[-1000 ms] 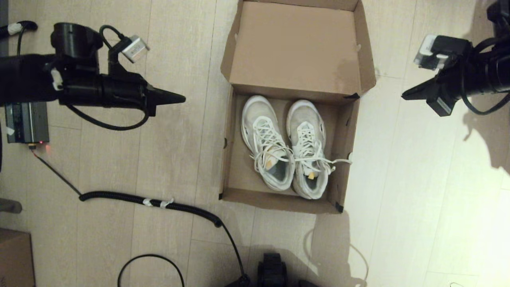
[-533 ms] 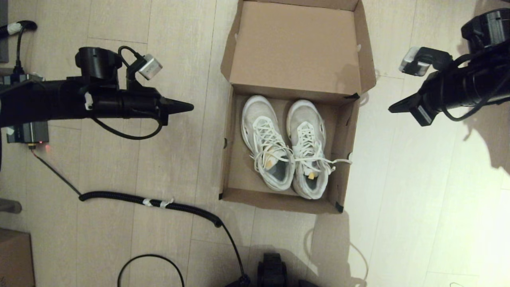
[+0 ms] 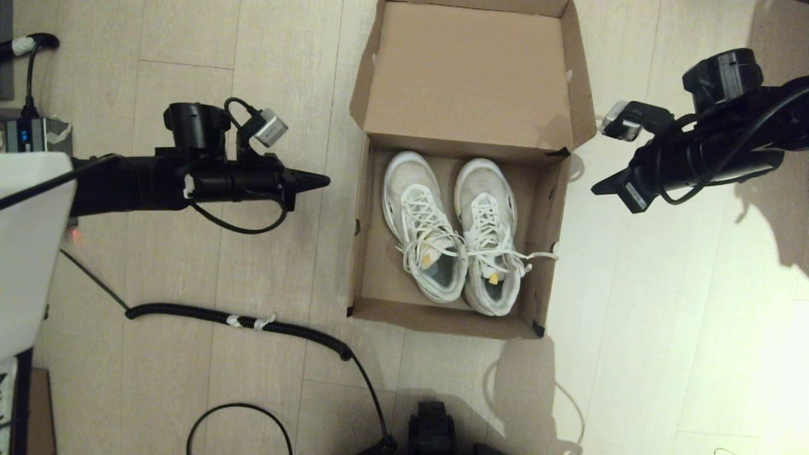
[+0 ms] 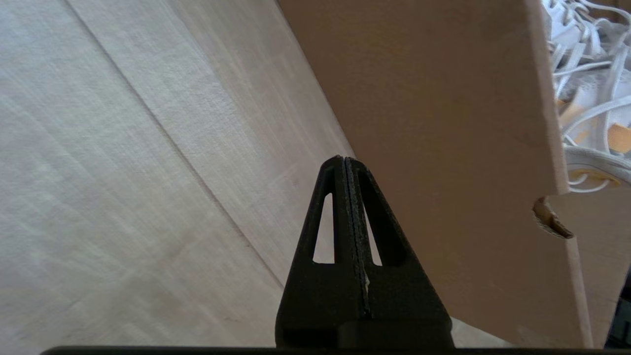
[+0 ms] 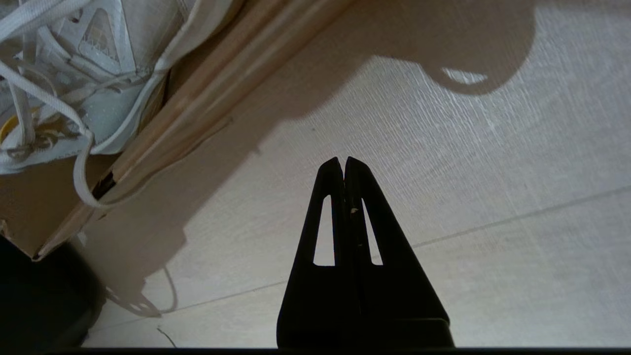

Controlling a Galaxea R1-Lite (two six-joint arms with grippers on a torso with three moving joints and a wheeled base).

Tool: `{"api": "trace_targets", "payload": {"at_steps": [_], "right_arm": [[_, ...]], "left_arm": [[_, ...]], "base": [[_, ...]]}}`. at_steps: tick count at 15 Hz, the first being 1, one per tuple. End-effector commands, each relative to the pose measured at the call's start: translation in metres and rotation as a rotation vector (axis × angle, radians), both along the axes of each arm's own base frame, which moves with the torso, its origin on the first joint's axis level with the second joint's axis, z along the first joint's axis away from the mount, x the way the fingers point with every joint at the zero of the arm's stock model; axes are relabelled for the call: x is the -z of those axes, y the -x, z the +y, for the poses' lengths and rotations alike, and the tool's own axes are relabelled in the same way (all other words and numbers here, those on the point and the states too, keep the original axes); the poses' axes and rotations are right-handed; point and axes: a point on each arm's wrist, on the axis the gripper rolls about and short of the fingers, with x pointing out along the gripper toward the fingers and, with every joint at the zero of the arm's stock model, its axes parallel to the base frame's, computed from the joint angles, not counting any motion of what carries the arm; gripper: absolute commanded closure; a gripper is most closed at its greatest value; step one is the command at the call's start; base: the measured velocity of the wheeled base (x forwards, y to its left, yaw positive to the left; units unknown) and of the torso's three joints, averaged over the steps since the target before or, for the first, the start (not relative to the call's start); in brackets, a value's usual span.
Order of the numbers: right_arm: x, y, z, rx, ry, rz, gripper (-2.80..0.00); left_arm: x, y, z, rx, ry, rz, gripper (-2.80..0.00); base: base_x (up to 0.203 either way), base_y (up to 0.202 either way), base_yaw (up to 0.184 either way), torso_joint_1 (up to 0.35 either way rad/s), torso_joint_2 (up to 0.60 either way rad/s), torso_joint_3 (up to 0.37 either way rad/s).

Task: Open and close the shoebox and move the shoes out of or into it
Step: Close the shoe box

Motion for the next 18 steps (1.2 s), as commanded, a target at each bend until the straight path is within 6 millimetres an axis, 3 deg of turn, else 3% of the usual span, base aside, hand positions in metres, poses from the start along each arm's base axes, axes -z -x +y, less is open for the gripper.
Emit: {"api": "trace_targets", "payload": {"at_steps": [1,5,7,11,15,18], "right_arm": [[0.009,-0.010,0.001,-0.015,-0.002,0.014,0.00],[0.009,-0.019,0.003,-0.055,-0.047,-0.042,0.00],[-0.001,-0.019,0.004,-0.056,-0.052,-0.113,0.00],[-0.020,-0.011,0.013,-0.041,-0.130,-0.190,0.00],[-0.025,-0.005,0.018,-0.036,-0.167,-0.205,0.00],[-0.017,0.002,0.017,-0.035,-0.166,-0.185,0.00]], "left_arm": [[0.007,-0.005,-0.001,0.007,-0.001,0.007,0.00],[-0.005,-0.005,-0.001,0.020,0.020,-0.080,0.00],[-0.015,-0.004,-0.004,0.024,0.029,-0.145,0.00],[-0.026,-0.002,-0.025,0.062,0.060,-0.248,0.00],[-0.017,-0.006,-0.048,0.080,0.071,-0.257,0.00],[-0.004,-0.012,-0.057,0.076,0.073,-0.258,0.00]], "base": [[0.000,0.000,0.000,0.000,0.00,0.000],[0.000,0.000,0.000,0.000,0.00,0.000],[0.000,0.000,0.000,0.000,0.00,0.000],[0.000,0.000,0.000,0.000,0.00,0.000],[0.000,0.000,0.000,0.000,0.00,0.000],[0.000,0.000,0.000,0.000,0.00,0.000]]}}
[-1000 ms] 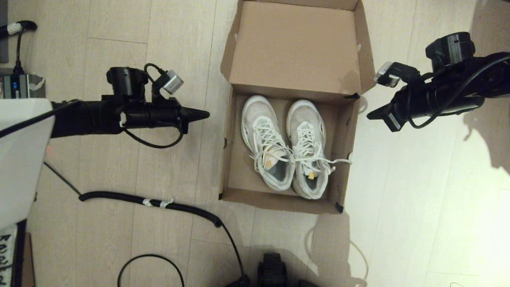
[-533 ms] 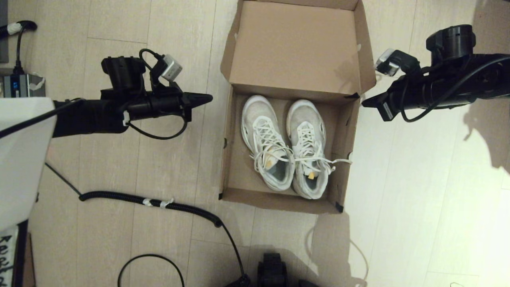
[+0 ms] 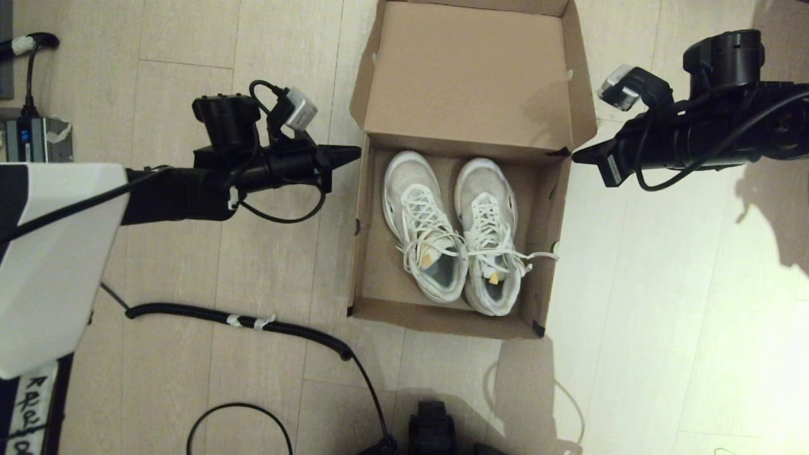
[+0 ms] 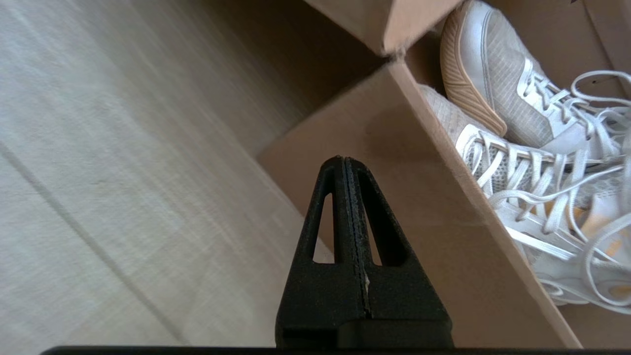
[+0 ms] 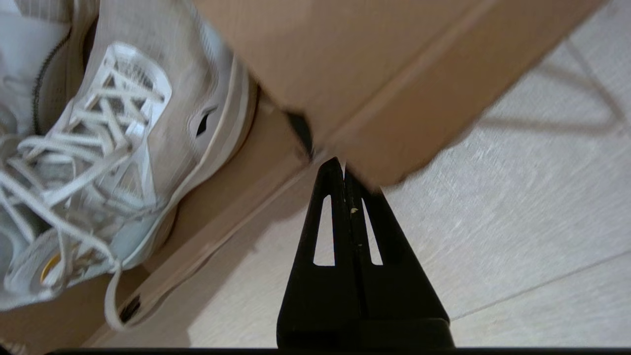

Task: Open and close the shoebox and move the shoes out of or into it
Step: Close the shoe box

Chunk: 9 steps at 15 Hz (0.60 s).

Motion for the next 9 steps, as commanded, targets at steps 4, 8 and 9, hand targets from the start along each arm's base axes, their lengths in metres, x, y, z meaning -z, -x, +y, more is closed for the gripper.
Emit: {"api": "trace_targets", "payload": {"at_steps": [4,8,9], "right_arm": [[0.016,0.007,0.002,0.011,-0.023,0.038,0.00],[0.029,0.005,0.011,0.042,-0.064,0.055,0.00],[0.032,0.005,0.011,0.048,-0.063,0.068,0.00]], "left_arm": [[0.022,-0.007,-0.018,0.023,0.008,0.060,0.00],[0.023,-0.008,-0.018,0.025,0.010,0.070,0.00],[0.024,-0.008,-0.018,0.023,0.008,0.079,0.00]], "base": [[0.000,0.000,0.000,0.000,0.00,0.000],[0.000,0.000,0.000,0.000,0.00,0.000],[0.000,0.000,0.000,0.000,0.00,0.000]]}}
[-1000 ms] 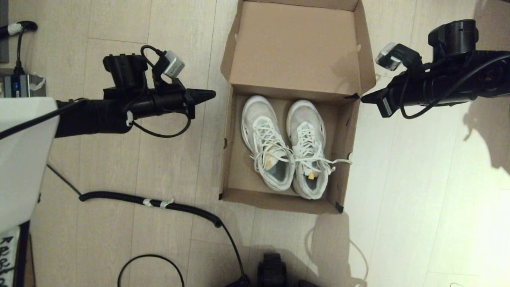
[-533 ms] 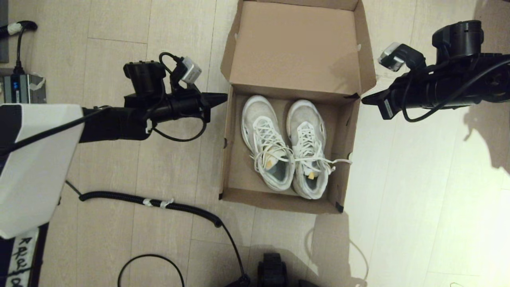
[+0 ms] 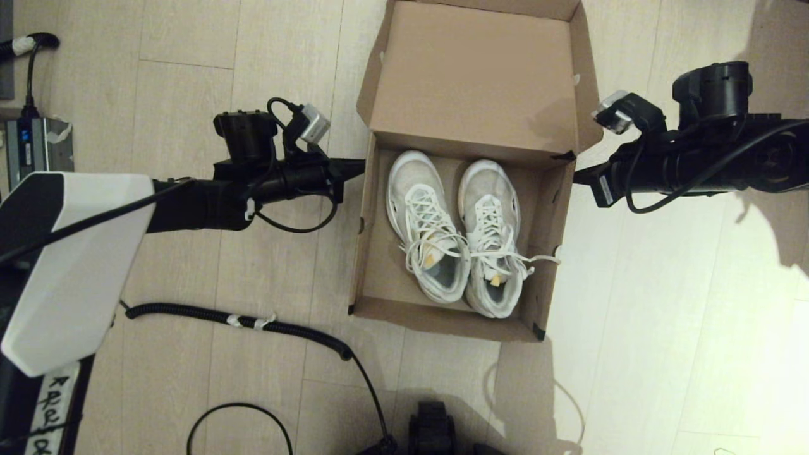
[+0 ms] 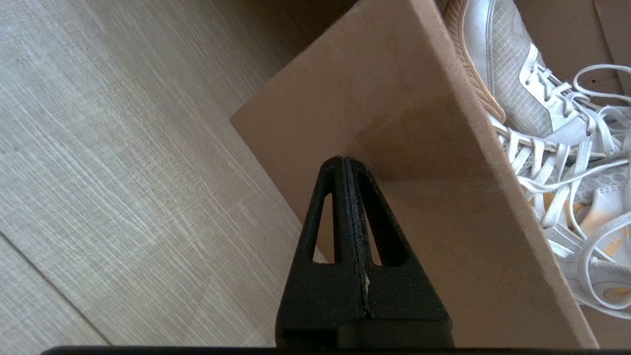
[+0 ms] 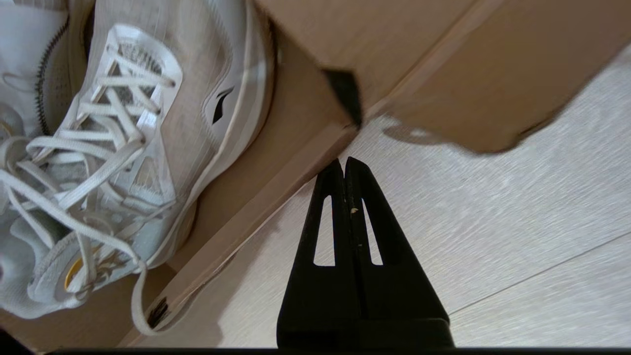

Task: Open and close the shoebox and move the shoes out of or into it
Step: Close the shoe box

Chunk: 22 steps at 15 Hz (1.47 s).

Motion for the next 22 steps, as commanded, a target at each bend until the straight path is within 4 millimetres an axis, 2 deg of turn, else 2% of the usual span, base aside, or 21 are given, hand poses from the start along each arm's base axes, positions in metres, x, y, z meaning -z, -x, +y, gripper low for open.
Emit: {"api": "trace_targets", "payload": {"at_steps": [1,3,4,6,8,10,11,12,13,15,17,18,19,22], "right_arm": [[0.006,0.001,0.001,0.004,0.001,0.022,0.00],[0.001,0.002,0.000,0.026,0.001,0.001,0.00],[-0.011,0.004,-0.002,0.041,0.002,-0.041,0.00],[-0.044,0.019,-0.009,0.096,0.006,-0.124,0.00],[-0.068,0.039,-0.016,0.130,0.009,-0.149,0.00],[-0.092,0.065,-0.025,0.184,0.015,-0.181,0.00],[-0.102,0.075,-0.027,0.201,0.014,-0.207,0.00],[-0.111,0.081,-0.028,0.205,0.008,-0.235,0.00],[-0.114,0.082,-0.024,0.193,-0.005,-0.245,0.00],[-0.111,0.077,-0.001,0.133,-0.079,-0.217,0.00],[-0.102,0.074,0.043,0.036,-0.199,-0.139,0.00],[-0.090,0.068,0.061,0.025,-0.218,-0.085,0.00],[-0.070,0.060,0.075,0.044,-0.210,-0.026,0.00],[-0.020,0.052,0.100,0.078,-0.194,0.076,0.00]], "left_arm": [[0.003,-0.001,0.000,0.005,-0.003,0.009,0.00],[-0.002,0.001,0.002,0.000,0.001,0.010,0.00],[-0.009,0.004,0.007,-0.013,0.002,0.005,0.00],[-0.038,0.021,0.029,-0.053,0.004,-0.006,0.00],[-0.070,0.047,0.058,-0.107,0.007,-0.017,0.00],[-0.106,0.083,0.083,-0.157,0.014,-0.026,0.00],[-0.122,0.102,0.090,-0.169,0.030,-0.014,0.00],[-0.137,0.121,0.093,-0.170,0.082,0.026,0.00],[-0.148,0.133,0.086,-0.146,0.149,0.088,0.00],[-0.157,0.146,0.047,-0.025,0.220,0.158,0.00],[-0.150,0.141,0.006,0.042,0.244,0.177,0.00],[-0.137,0.134,-0.013,0.045,0.247,0.207,0.00],[-0.117,0.126,-0.027,0.026,0.240,0.261,0.00],[-0.049,0.112,-0.046,-0.026,0.198,0.429,0.00]], "base": [[0.000,0.000,0.000,0.000,0.00,0.000],[0.000,0.000,0.000,0.000,0.00,0.000],[0.000,0.000,0.000,0.000,0.00,0.000],[0.000,0.000,0.000,0.000,0.00,0.000],[0.000,0.000,0.000,0.000,0.00,0.000],[0.000,0.000,0.000,0.000,0.00,0.000],[0.000,0.000,0.000,0.000,0.00,0.000],[0.000,0.000,0.000,0.000,0.00,0.000],[0.000,0.000,0.000,0.000,0.00,0.000],[0.000,0.000,0.000,0.000,0.00,0.000],[0.000,0.000,0.000,0.000,0.00,0.000],[0.000,0.000,0.000,0.000,0.00,0.000],[0.000,0.000,0.000,0.000,0.00,0.000],[0.000,0.000,0.000,0.000,0.00,0.000]]}}
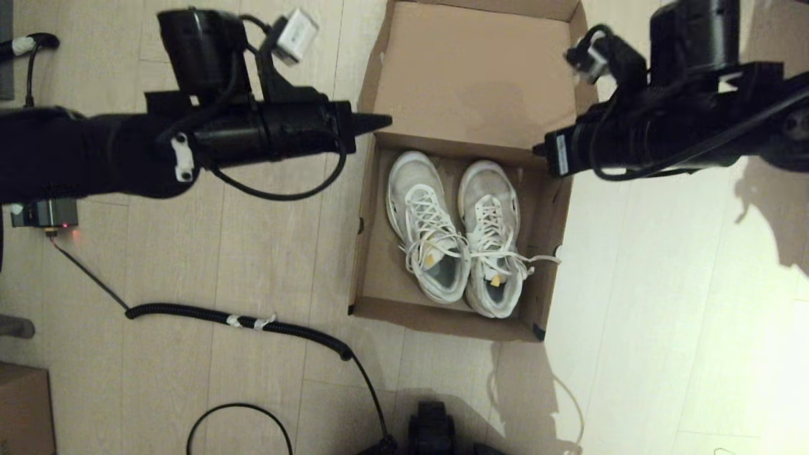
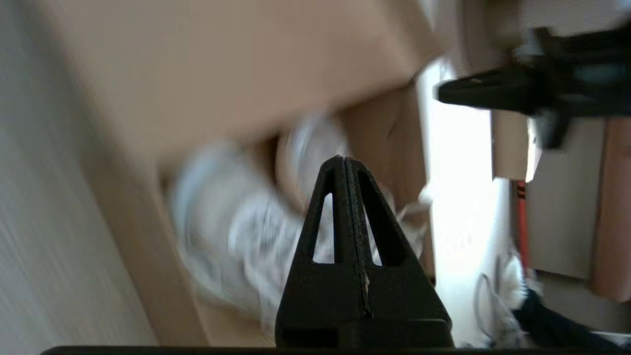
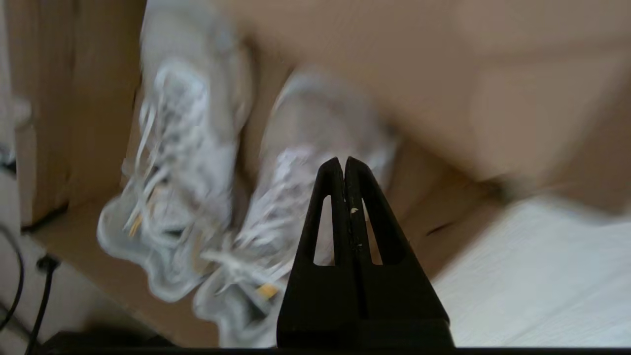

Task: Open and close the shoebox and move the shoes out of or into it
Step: Close the shoe box

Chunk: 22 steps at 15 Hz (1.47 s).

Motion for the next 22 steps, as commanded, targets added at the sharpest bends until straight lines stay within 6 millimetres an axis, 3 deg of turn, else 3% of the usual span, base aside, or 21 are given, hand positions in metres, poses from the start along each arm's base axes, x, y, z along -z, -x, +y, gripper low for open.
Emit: {"api": "trace_targets", "payload": {"at_steps": [1,3,7,11,15,18,22], "right_arm": [[0.039,-0.005,0.013,-0.010,0.036,0.080,0.00],[0.068,-0.005,0.018,0.004,0.032,0.065,0.00],[0.100,-0.002,0.028,0.003,0.036,0.088,0.00],[0.134,-0.017,0.039,0.038,0.028,0.068,0.00],[0.174,-0.019,0.041,0.058,0.035,0.178,0.00],[0.187,-0.019,0.040,0.069,0.035,0.219,0.00],[0.198,-0.007,0.037,0.072,0.051,0.265,0.00]], "left_arm": [[0.057,-0.008,-0.013,0.011,-0.044,0.118,0.00],[0.095,-0.006,-0.019,0.006,-0.041,0.150,0.00],[0.137,-0.008,-0.043,0.008,-0.034,0.193,0.00],[0.181,-0.018,-0.058,-0.003,-0.040,0.200,0.00],[0.225,-0.021,-0.056,-0.016,-0.069,0.247,0.00],[0.253,-0.018,-0.052,-0.023,-0.089,0.281,0.00],[0.270,-0.007,-0.040,-0.032,-0.122,0.327,0.00]], "base": [[0.000,0.000,0.000,0.000,0.00,0.000],[0.000,0.000,0.000,0.000,0.00,0.000],[0.000,0.000,0.000,0.000,0.00,0.000],[0.000,0.000,0.000,0.000,0.00,0.000],[0.000,0.000,0.000,0.000,0.00,0.000],[0.000,0.000,0.000,0.000,0.00,0.000],[0.000,0.000,0.000,0.000,0.00,0.000]]}}
